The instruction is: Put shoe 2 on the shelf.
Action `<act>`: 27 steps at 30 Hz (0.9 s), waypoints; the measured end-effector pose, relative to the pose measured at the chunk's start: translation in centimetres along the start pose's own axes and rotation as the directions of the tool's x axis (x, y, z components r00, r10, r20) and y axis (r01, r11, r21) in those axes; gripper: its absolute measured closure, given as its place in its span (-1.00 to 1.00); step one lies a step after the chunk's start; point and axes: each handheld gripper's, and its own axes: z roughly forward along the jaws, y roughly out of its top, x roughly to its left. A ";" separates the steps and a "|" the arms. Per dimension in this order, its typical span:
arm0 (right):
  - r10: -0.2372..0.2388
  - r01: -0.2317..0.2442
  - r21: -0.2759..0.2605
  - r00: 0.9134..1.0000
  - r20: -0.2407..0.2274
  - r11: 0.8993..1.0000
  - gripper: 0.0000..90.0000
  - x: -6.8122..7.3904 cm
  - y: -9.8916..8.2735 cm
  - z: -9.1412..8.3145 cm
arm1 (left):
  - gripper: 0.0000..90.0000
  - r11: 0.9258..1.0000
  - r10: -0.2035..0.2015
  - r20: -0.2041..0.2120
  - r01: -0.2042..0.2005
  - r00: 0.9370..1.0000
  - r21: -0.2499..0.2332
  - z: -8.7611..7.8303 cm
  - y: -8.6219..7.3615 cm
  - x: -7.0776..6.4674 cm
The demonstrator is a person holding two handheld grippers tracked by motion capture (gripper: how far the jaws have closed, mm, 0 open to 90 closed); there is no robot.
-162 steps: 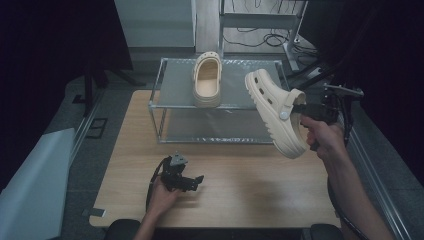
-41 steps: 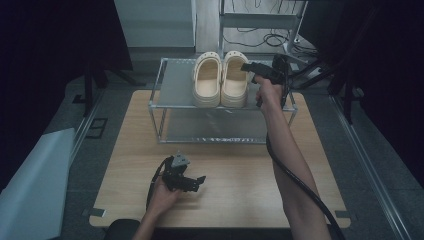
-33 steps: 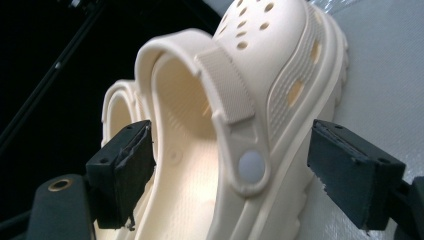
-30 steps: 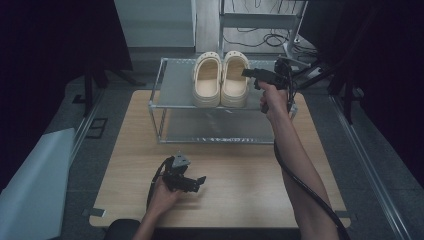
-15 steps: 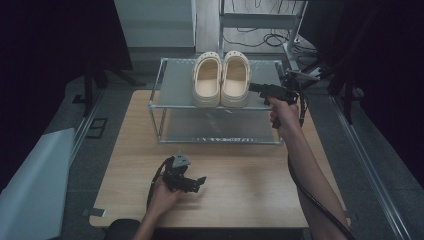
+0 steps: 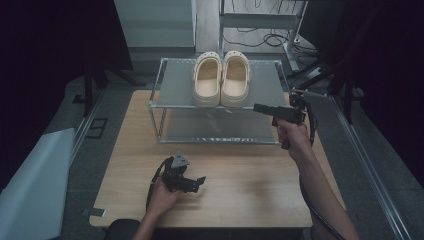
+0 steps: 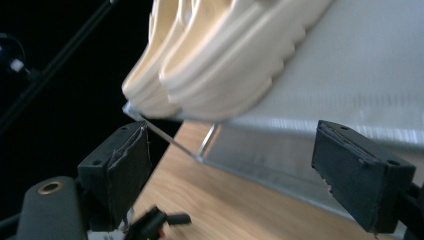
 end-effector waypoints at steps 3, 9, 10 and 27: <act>-0.020 0.020 0.010 1.000 0.008 1.000 -0.67 -0.2 -0.9 -0.2 | -1.00 1.000 0.004 -0.002 -0.004 1.000 -0.002 0.0 0.0 0.0; -0.112 0.107 0.061 0.991 0.073 0.992 -0.69 -1.4 -4.4 -1.3 | -1.00 1.000 0.017 0.001 -0.017 1.000 -0.004 0.0 -0.2 0.0; -0.133 0.128 0.067 0.987 0.086 0.990 -0.69 -1.6 -5.0 -1.5 | -1.00 1.000 0.019 0.002 -0.019 1.000 -0.006 0.0 -0.2 0.1; -0.503 0.413 0.314 0.808 0.306 0.855 -0.86 -5.1 -13.8 -1.0 | -1.00 0.999 0.026 -0.007 -0.026 1.000 0.020 -0.1 0.0 0.0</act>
